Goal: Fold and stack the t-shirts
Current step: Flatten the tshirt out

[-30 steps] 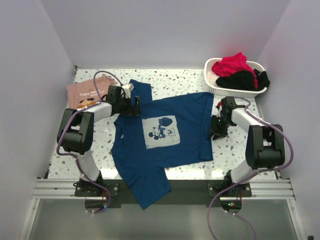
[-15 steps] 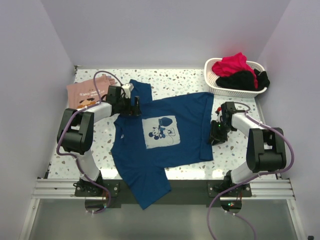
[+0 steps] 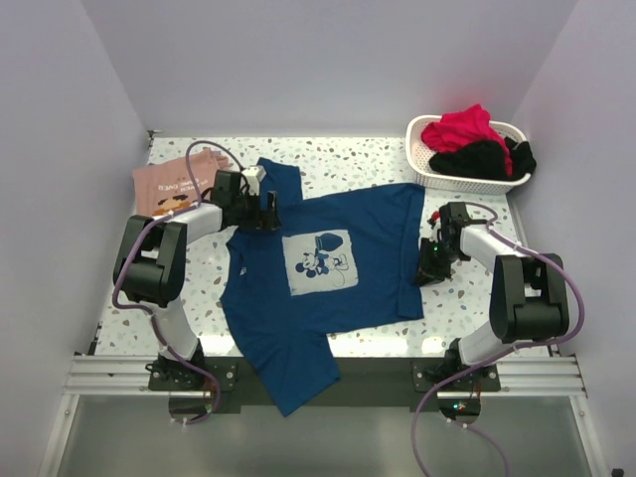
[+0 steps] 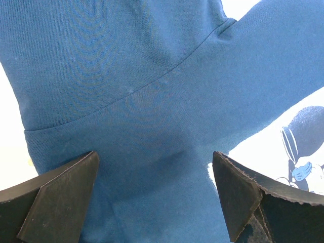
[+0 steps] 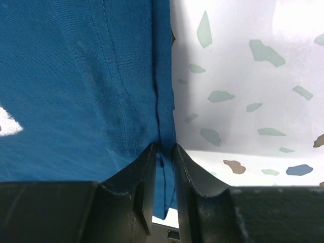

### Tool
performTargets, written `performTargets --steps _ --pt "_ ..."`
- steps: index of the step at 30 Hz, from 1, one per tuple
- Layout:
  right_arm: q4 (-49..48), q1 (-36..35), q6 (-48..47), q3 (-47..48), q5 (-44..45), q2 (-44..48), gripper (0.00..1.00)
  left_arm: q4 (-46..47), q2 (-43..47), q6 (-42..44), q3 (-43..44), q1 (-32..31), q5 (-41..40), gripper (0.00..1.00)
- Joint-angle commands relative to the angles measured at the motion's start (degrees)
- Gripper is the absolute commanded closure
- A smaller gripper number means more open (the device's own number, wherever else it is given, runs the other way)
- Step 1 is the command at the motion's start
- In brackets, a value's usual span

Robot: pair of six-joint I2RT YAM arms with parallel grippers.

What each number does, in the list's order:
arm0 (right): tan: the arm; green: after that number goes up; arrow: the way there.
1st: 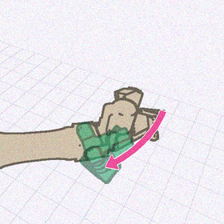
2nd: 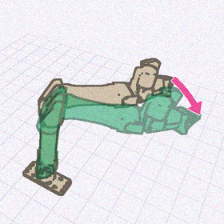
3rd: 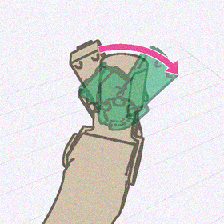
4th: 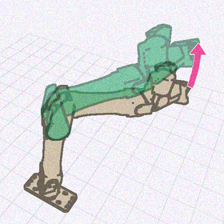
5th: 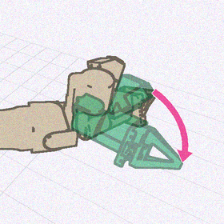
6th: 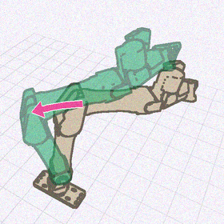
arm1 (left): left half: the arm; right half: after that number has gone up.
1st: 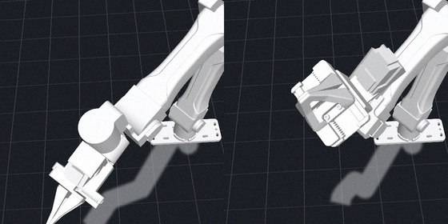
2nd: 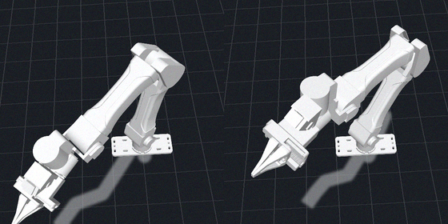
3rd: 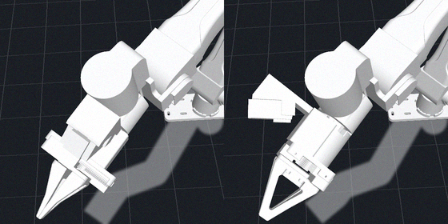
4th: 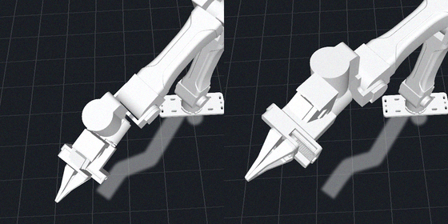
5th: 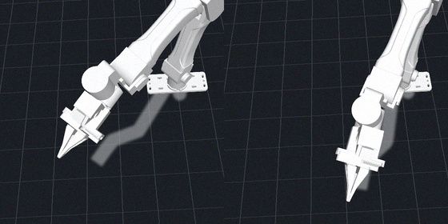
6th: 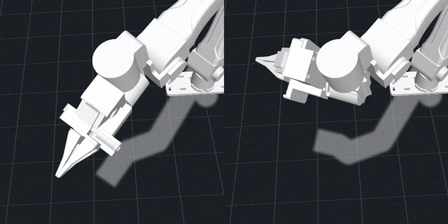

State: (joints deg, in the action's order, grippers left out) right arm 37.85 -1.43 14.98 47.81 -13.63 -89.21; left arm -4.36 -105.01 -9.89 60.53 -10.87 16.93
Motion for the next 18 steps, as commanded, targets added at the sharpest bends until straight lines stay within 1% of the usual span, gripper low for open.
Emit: performTargets --steps 1,7,11,18 --pt "-1.9 0.2 0.2 -0.2 -2.4 1.1 0.76 -3.9 -2.9 -0.2 -1.3 0.8 -0.4 0.00" --pt "-1.2 0.3 -0.2 0.4 -0.8 2.1 0.79 -4.0 -3.3 -0.1 -1.2 0.8 -0.3 0.00" --pt "-0.7 0.3 -0.2 0.9 1.3 2.2 0.75 -3.8 -3.4 0.0 -1.3 0.7 -0.2 0.00" --pt "0.0 0.2 0.0 1.8 1.9 3.4 0.74 -3.8 -3.8 -0.1 -1.1 0.8 0.1 0.00"
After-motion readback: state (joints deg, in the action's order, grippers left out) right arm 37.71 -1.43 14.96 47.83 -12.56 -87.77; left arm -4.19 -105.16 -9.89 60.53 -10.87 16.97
